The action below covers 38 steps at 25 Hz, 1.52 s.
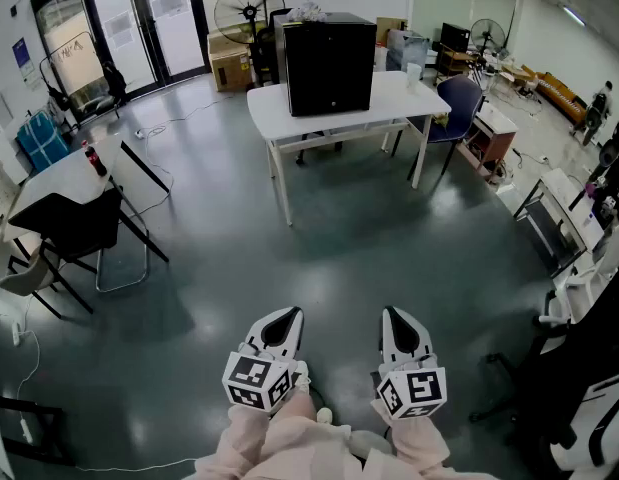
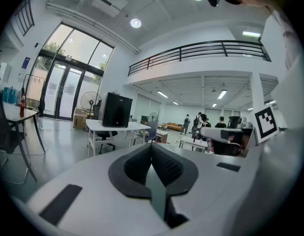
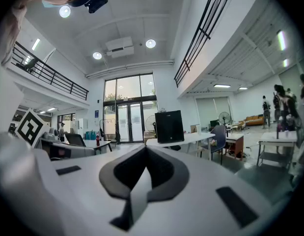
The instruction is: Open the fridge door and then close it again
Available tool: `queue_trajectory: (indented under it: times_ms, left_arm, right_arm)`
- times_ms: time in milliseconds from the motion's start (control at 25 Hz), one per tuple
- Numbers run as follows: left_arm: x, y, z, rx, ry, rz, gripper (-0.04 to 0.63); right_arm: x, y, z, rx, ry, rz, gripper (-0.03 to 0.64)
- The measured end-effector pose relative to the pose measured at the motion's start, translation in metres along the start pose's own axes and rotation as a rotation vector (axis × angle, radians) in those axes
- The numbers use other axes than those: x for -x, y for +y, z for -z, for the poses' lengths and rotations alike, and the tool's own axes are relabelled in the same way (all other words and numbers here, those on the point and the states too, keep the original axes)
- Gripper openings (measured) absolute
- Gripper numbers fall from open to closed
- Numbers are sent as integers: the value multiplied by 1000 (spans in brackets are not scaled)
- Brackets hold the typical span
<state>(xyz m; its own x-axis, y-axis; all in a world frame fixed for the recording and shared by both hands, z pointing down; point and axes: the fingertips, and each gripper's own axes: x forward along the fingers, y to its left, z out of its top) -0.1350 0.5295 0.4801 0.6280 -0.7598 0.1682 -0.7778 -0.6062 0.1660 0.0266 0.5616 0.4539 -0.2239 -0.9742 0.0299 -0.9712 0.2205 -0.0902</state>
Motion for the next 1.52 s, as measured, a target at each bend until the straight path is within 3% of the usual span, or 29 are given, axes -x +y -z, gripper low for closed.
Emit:
queue_trajectory:
  times_ms: [400,720,1000,1520]
  left_arm:
    - [5,-23,6,-17,7,15,11]
    - [-17,-8,5,-25,16,-4,11]
    - [-54,19,-1,-19,21,-22,11]
    - [-194,89,-55,-16,-5,-26,11]
  right_arm:
    - [26,-7,-2,-12,-15,8,9]
    - [8,-24,8,-18,1,28,11]
    - [-43,-39,7,-2,4,11,11]
    - [-192,-99,-20,36,6,-9,11]
